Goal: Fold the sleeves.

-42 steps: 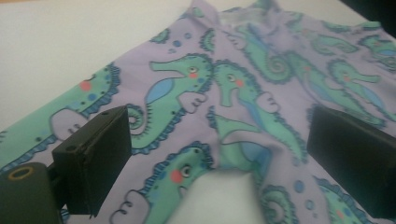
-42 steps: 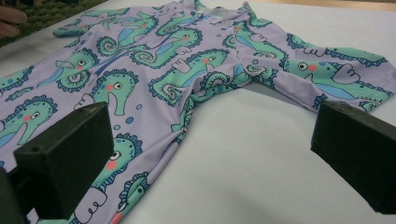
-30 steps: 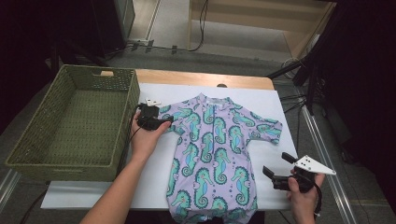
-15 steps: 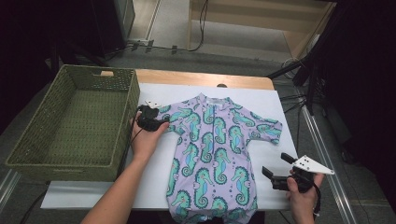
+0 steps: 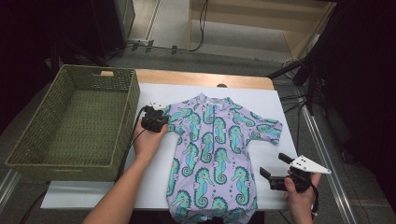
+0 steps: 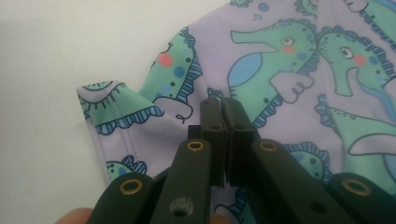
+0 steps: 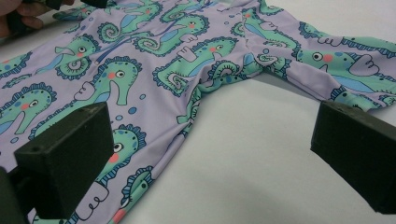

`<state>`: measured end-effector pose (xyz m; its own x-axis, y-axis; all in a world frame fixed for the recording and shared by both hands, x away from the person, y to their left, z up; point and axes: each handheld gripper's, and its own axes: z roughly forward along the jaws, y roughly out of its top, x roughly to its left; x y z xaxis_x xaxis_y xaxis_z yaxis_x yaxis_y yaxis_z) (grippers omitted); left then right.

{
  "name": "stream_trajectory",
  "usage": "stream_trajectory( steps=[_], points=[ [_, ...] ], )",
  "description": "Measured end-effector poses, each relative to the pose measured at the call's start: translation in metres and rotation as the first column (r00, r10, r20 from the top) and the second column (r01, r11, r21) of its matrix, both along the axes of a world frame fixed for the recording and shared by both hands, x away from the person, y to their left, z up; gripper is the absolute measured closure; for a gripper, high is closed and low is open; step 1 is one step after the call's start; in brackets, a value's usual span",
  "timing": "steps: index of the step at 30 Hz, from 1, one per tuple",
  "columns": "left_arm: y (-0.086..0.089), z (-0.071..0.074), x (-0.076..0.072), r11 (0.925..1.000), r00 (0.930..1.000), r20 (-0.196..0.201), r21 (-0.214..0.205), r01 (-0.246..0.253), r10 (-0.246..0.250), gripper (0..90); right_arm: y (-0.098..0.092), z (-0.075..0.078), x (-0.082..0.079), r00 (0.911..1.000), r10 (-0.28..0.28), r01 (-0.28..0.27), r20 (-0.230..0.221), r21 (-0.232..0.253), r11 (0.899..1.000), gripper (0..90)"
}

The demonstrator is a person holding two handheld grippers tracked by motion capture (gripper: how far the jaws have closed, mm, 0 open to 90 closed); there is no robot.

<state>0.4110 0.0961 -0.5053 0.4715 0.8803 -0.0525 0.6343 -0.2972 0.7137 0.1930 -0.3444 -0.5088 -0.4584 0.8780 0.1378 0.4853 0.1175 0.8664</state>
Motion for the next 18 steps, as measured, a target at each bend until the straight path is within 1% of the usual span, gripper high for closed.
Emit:
stream_trajectory(
  steps=[1,2,3,4,6,7,11,13,16,17,18],
  points=[
    [0.0,0.001,0.0,1.0,1.0,0.001,-0.007,-0.001,0.001,88.1,0.0,0.0,0.0,1.0,-0.001,0.001,-0.001,0.001,1.0,0.0],
    [0.0,0.002,-0.001,1.0,0.9999,0.011,-0.003,0.003,-0.003,88.2,-0.001,0.0,0.0,1.0,0.0,0.0,0.001,0.0,1.0,0.0],
    [0.0,0.003,-0.002,0.9999,0.9998,0.018,-0.013,0.0,0.0,88.2,-0.001,-0.001,0.0,1.0,-0.001,0.001,-0.001,0.003,1.0,0.0],
    [0.001,0.005,-0.002,0.9994,0.9998,0.022,-0.034,-0.002,0.003,88.2,-0.002,-0.001,0.001,1.0,-0.003,0.003,-0.002,0.003,1.0,0.0],
    [0.0,0.01,-0.003,0.9973,0.9991,0.042,-0.073,0.001,0.002,88.3,-0.002,-0.001,0.001,1.0,-0.002,0.002,-0.001,0.006,1.0,0.0],
    [-0.001,0.012,-0.003,0.9969,0.9989,0.046,-0.079,0.003,0.001,88.2,-0.002,-0.001,0.001,1.0,-0.002,0.002,-0.001,0.006,1.0,0.0],
    [-0.009,0.022,-0.003,0.9954,0.9975,0.068,-0.092,0.028,-0.022,88.2,0.0,-0.001,0.001,1.0,0.001,-0.001,-0.004,0.003,1.0,0.0],
    [-0.017,0.027,-0.004,0.9937,0.9956,0.086,-0.103,0.045,-0.036,88.2,0.001,-0.001,0.001,1.0,0.003,-0.003,-0.004,-0.001,1.0,0.0],
    [-0.03,0.031,-0.005,0.992,0.9921,0.104,-0.097,0.081,-0.071,88.2,0.001,-0.001,0.002,1.0,0.006,-0.006,-0.004,-0.002,1.0,0.0],
    [-0.033,0.032,-0.005,0.9922,0.9912,0.108,-0.09,0.086,-0.076,88.2,0.001,-0.001,0.001,1.0,0.003,-0.003,-0.008,-0.001,1.0,0.0],
    [-0.038,0.031,-0.005,0.9913,0.9905,0.107,-0.091,0.096,-0.086,88.2,0.001,-0.001,0.001,0.9999,0.002,-0.002,-0.011,0.0,1.0,0.0]
  ],
)
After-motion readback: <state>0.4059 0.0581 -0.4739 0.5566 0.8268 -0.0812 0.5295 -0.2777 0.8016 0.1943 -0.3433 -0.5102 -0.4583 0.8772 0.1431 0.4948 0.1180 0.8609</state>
